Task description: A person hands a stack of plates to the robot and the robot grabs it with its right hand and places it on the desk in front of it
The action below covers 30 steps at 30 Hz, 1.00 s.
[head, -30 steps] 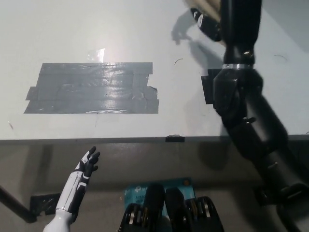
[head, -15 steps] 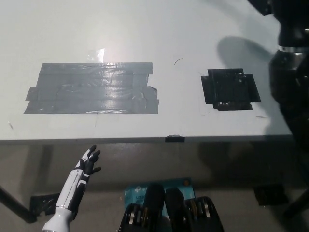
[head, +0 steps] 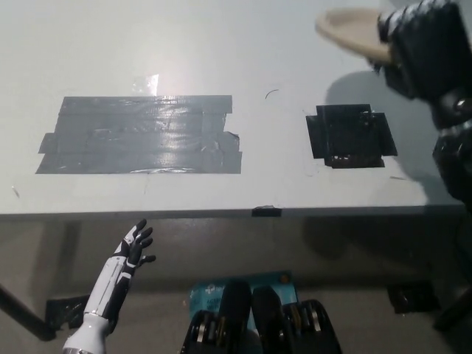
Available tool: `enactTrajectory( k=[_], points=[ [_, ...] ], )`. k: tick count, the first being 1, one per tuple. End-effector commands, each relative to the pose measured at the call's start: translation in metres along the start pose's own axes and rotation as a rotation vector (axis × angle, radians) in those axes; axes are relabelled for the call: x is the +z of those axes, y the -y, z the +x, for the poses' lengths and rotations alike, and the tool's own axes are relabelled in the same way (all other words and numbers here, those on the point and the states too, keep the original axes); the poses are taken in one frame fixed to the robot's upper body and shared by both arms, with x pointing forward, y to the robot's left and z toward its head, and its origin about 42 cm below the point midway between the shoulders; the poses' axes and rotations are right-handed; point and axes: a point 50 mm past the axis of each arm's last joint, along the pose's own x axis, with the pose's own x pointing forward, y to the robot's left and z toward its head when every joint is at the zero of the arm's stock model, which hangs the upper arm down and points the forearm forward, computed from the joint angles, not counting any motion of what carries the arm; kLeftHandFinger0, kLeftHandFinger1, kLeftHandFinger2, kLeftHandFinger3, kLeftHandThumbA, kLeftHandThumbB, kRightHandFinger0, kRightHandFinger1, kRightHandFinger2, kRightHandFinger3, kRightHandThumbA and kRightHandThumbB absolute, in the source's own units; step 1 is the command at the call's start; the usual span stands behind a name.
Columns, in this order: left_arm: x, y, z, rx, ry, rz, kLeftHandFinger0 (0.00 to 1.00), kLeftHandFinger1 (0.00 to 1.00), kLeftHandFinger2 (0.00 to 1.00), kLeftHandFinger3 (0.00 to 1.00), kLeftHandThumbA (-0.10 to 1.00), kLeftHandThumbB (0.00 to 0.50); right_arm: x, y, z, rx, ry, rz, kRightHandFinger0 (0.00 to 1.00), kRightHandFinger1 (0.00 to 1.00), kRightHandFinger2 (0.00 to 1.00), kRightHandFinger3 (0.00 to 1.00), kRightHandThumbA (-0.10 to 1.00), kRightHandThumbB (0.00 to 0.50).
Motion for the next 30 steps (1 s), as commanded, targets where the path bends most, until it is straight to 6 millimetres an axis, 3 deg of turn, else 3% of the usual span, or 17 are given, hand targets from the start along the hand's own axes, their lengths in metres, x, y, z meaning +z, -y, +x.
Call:
enactTrajectory(
  k=[1, 2, 8, 14, 18, 19, 20, 21, 22, 23, 24, 28, 30],
  points=[
    [0.011, -0.009, 0.003, 0.009, 0.05, 0.008, 0.86, 0.94, 1.0, 1.0, 1.0, 0.121, -0.004, -0.01, -0.002, -0.039, 0.122, -0.074, 0.0, 0.0, 0.0, 0.02, 0.73, 0.099],
    [0.011, -0.009, 0.003, 0.011, 0.045, -0.002, 0.87, 0.94, 1.0, 1.0, 1.0, 0.126, 0.002, -0.024, -0.011, 0.015, 0.142, -0.092, 0.0, 0.0, 0.01, 0.03, 0.75, 0.099],
    [0.012, -0.008, 0.005, 0.008, 0.052, 0.003, 0.84, 0.93, 0.99, 1.0, 1.0, 0.121, 0.01, -0.054, -0.03, 0.119, 0.189, -0.107, 0.0, 0.0, 0.07, 0.02, 0.82, 0.071],
    [0.014, -0.008, 0.007, 0.005, 0.055, 0.008, 0.84, 0.92, 0.99, 1.0, 1.0, 0.127, 0.013, -0.06, -0.035, 0.118, 0.194, -0.084, 0.0, 0.0, 0.05, 0.01, 0.77, 0.066],
    [0.014, -0.008, 0.005, 0.006, 0.049, 0.01, 0.82, 0.91, 0.99, 1.0, 1.0, 0.132, 0.019, -0.052, -0.033, 0.23, 0.087, 0.039, 0.0, 0.0, 0.1, 0.03, 0.87, 0.099],
    [0.014, -0.008, 0.004, 0.006, 0.049, 0.01, 0.81, 0.91, 0.98, 1.0, 1.0, 0.131, 0.021, -0.046, -0.03, 0.289, 0.037, 0.131, 0.07, 0.1, 0.25, 0.23, 0.91, 0.169],
    [0.014, -0.008, 0.004, 0.006, 0.049, 0.009, 0.81, 0.91, 0.98, 1.0, 1.0, 0.131, 0.022, -0.045, -0.03, 0.305, 0.025, 0.156, 0.07, 0.1, 0.25, 0.23, 0.91, 0.169],
    [0.014, -0.008, 0.005, 0.006, 0.049, 0.011, 0.81, 0.91, 0.98, 1.0, 1.0, 0.137, 0.023, -0.039, -0.026, 0.348, -0.004, 0.226, 0.28, 0.37, 0.53, 0.5, 0.9, 0.258],
    [0.015, -0.009, 0.004, 0.002, 0.047, 0.014, 0.82, 0.92, 0.99, 1.0, 1.0, 0.152, 0.025, -0.023, -0.017, 0.502, -0.047, 0.394, 0.76, 0.93, 1.0, 1.0, 0.99, 0.348],
    [0.015, -0.009, 0.004, -0.008, 0.049, 0.021, 0.83, 0.93, 1.0, 1.0, 1.0, 0.164, 0.027, -0.008, -0.013, 0.609, -0.028, 0.491, 1.0, 1.0, 1.0, 1.0, 1.0, 0.391],
    [0.016, -0.007, 0.003, -0.026, 0.057, 0.035, 0.87, 0.97, 1.0, 1.0, 1.0, 0.191, 0.03, 0.014, -0.007, 0.657, -0.012, 0.597, 1.0, 1.0, 1.0, 1.0, 1.0, 0.493],
    [0.016, -0.003, 0.001, -0.045, 0.063, 0.035, 0.9, 0.99, 1.0, 1.0, 1.0, 0.223, 0.033, 0.066, 0.003, 0.676, 0.059, 0.869, 1.0, 1.0, 1.0, 1.0, 1.0, 0.5],
    [0.016, -0.002, -0.001, -0.048, 0.062, 0.03, 0.92, 1.0, 1.0, 1.0, 1.0, 0.231, 0.035, 0.081, 0.007, 0.687, 0.087, 0.943, 1.0, 1.0, 1.0, 1.0, 1.0, 0.5]
  ],
)
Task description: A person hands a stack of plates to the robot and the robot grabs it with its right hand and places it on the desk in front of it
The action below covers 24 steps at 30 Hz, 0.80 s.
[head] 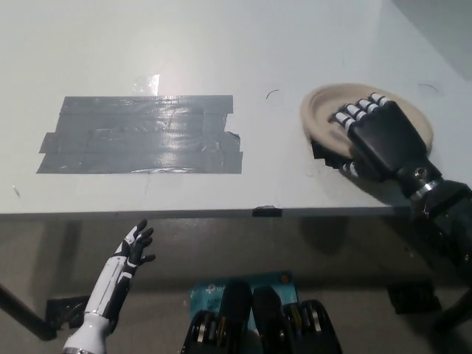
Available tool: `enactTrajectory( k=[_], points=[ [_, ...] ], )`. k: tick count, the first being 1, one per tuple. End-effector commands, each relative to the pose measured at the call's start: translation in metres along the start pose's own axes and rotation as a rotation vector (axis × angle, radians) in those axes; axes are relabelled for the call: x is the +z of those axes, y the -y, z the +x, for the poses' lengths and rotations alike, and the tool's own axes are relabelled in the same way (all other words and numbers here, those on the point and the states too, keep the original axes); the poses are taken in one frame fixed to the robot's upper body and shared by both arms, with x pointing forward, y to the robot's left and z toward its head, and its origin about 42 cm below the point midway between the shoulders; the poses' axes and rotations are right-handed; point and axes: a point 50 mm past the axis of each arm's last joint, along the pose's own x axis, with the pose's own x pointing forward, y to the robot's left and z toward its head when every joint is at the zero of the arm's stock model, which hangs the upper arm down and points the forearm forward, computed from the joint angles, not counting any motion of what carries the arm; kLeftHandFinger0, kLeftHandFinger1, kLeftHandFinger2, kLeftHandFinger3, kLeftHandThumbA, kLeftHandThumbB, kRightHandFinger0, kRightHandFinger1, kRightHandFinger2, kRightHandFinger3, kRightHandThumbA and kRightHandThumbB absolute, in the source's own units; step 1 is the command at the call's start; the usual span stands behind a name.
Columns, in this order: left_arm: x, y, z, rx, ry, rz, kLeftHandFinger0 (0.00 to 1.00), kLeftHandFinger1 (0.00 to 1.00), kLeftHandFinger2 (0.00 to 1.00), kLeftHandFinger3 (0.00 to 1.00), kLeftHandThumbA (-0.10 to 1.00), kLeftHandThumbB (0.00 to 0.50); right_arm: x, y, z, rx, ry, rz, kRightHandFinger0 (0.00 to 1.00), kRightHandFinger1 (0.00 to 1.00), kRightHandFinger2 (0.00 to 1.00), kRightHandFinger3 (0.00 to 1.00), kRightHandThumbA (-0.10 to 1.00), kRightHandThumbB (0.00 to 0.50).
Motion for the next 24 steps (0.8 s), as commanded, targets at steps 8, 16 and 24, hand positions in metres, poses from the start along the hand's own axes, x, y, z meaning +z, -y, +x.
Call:
enactTrajectory(
  k=[8, 16, 24],
  points=[
    [0.019, 0.001, -0.005, -0.064, 0.071, 0.017, 0.97, 1.0, 1.0, 1.0, 1.0, 0.261, 0.021, 0.208, 0.007, 0.409, 0.342, 1.036, 1.0, 1.0, 1.0, 1.0, 1.0, 0.5],
    [0.022, 0.0, -0.004, -0.068, 0.089, -0.003, 0.98, 1.0, 1.0, 1.0, 1.0, 0.264, 0.029, 0.251, -0.012, 0.379, 0.534, 1.258, 1.0, 1.0, 1.0, 1.0, 1.0, 0.5],
    [0.025, 0.004, -0.004, -0.081, 0.097, -0.013, 0.98, 1.0, 1.0, 1.0, 1.0, 0.273, 0.037, 0.295, -0.057, 0.062, 0.604, 1.163, 1.0, 1.0, 1.0, 1.0, 1.0, 0.5]
  ],
)
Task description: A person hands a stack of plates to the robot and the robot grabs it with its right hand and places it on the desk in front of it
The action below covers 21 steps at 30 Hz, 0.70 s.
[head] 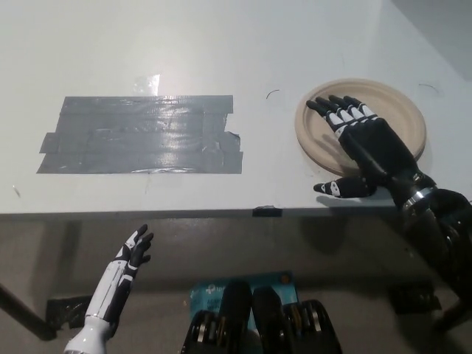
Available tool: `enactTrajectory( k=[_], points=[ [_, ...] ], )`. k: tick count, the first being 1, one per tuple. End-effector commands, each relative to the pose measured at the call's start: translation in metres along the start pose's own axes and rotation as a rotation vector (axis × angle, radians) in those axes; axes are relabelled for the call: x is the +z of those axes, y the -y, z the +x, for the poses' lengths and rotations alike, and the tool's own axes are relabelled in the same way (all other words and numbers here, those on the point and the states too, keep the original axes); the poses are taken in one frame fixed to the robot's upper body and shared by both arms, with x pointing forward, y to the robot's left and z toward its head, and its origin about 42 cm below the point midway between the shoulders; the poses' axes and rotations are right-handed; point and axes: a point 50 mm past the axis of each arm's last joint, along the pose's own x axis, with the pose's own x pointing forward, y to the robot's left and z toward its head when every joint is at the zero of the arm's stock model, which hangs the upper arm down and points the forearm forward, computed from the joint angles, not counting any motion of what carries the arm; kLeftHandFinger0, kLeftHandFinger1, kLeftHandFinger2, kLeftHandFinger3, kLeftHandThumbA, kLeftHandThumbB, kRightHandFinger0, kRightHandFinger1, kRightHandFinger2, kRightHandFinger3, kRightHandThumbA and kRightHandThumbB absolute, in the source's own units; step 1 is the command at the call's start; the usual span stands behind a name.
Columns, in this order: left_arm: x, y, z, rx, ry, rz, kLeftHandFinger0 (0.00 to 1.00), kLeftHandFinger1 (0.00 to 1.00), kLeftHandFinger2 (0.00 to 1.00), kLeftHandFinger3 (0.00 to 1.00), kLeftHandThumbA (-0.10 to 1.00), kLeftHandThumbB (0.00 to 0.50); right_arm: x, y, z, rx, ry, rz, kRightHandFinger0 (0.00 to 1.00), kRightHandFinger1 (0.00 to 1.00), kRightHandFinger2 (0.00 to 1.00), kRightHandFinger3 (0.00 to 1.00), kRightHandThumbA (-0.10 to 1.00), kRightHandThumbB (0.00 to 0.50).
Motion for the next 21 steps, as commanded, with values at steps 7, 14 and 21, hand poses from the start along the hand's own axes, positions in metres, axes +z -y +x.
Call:
enactTrajectory(
  k=[7, 14, 21],
  points=[
    [0.028, 0.002, -0.006, -0.088, 0.12, -0.01, 1.0, 1.0, 1.0, 1.0, 1.0, 0.291, 0.128, 0.17, -0.162, -0.064, 0.744, 0.795, 1.0, 1.0, 1.0, 1.0, 1.0, 0.5],
    [0.022, 0.007, -0.01, -0.09, 0.1, -0.03, 1.0, 1.0, 1.0, 1.0, 1.0, 0.288, 0.118, 0.123, -0.218, -0.157, 0.654, 0.999, 1.0, 1.0, 1.0, 1.0, 0.94, 0.5],
    [0.026, 0.002, 0.005, -0.079, 0.118, -0.031, 1.0, 1.0, 1.0, 1.0, 1.0, 0.277, 0.095, 0.097, -0.234, -0.148, 0.559, 1.218, 1.0, 1.0, 1.0, 1.0, 1.0, 0.5]
  ],
)
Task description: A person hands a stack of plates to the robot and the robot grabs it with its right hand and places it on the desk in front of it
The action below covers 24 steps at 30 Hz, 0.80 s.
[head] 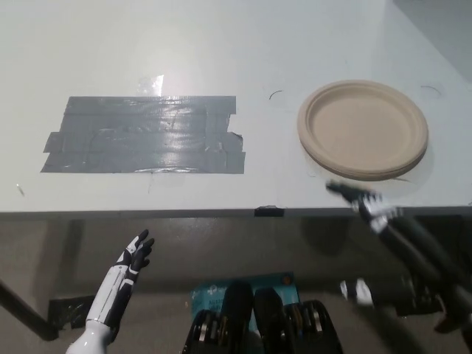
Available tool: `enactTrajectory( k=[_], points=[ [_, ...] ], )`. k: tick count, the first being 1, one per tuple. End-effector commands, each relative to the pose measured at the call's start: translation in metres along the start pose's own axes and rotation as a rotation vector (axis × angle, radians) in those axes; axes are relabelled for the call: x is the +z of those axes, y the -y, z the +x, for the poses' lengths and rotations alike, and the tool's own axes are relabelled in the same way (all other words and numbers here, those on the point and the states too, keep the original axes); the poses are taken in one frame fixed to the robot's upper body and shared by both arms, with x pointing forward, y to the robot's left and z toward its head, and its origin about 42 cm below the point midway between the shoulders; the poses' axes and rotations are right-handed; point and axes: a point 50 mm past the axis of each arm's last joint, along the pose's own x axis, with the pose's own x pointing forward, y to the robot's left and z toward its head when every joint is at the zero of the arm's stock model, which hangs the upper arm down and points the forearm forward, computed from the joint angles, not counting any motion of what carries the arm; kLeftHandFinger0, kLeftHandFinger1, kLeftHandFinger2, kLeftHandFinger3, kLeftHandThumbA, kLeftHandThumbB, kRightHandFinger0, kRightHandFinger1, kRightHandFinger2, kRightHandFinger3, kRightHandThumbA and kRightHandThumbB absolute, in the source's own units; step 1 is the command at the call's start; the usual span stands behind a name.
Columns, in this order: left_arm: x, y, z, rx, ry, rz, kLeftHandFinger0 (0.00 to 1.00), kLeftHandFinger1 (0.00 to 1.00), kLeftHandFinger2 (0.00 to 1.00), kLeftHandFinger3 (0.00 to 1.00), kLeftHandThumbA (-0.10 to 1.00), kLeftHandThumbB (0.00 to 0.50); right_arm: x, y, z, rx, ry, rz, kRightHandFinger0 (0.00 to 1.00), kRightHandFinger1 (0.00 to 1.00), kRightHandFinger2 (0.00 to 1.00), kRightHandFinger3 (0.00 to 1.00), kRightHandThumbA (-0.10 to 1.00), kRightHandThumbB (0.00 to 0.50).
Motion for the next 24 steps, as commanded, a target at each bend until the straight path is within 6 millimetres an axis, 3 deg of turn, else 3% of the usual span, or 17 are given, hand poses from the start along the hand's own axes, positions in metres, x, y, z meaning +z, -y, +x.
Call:
enactTrajectory(
  k=[1, 4, 8, 12, 14, 15, 18, 24],
  points=[
    [0.031, 0.0, 0.01, -0.072, 0.143, -0.026, 1.0, 1.0, 1.0, 1.0, 1.0, 0.277, 0.094, 0.055, -0.077, -0.133, 0.474, 0.685, 1.0, 1.0, 1.0, 1.0, 1.0, 0.5],
    [0.031, 0.001, 0.011, -0.068, 0.144, -0.025, 1.0, 1.0, 1.0, 1.0, 1.0, 0.279, 0.086, 0.041, -0.07, -0.168, 0.43, 0.674, 1.0, 1.0, 1.0, 1.0, 1.0, 0.5],
    [0.029, 0.003, 0.007, -0.063, 0.144, -0.027, 1.0, 1.0, 1.0, 1.0, 1.0, 0.265, 0.06, 0.007, -0.06, -0.143, 0.255, 0.709, 1.0, 1.0, 1.0, 1.0, 1.0, 0.5],
    [0.026, 0.006, 0.003, -0.072, 0.133, -0.026, 1.0, 1.0, 1.0, 1.0, 1.0, 0.274, 0.014, -0.034, -0.038, -0.199, 0.077, 0.81, 1.0, 1.0, 1.0, 1.0, 1.0, 0.455],
    [0.026, 0.007, 0.002, -0.074, 0.133, -0.023, 1.0, 1.0, 1.0, 1.0, 1.0, 0.273, 0.002, -0.042, -0.033, -0.217, 0.033, 0.829, 1.0, 1.0, 1.0, 1.0, 1.0, 0.457],
    [0.025, 0.007, 0.001, -0.075, 0.134, -0.026, 1.0, 1.0, 1.0, 1.0, 1.0, 0.265, -0.013, -0.051, -0.028, -0.24, -0.023, 0.844, 1.0, 1.0, 1.0, 1.0, 1.0, 0.427],
    [0.024, 0.006, 0.0, -0.071, 0.127, -0.029, 1.0, 1.0, 1.0, 1.0, 1.0, 0.27, -0.031, -0.059, -0.027, -0.262, -0.082, 0.852, 1.0, 1.0, 1.0, 1.0, 1.0, 0.401],
    [0.019, 0.01, -0.009, -0.067, 0.108, -0.036, 1.0, 1.0, 1.0, 1.0, 1.0, 0.265, -0.039, -0.06, -0.036, -0.293, -0.118, 0.868, 1.0, 1.0, 1.0, 1.0, 1.0, 0.361]
  ],
)
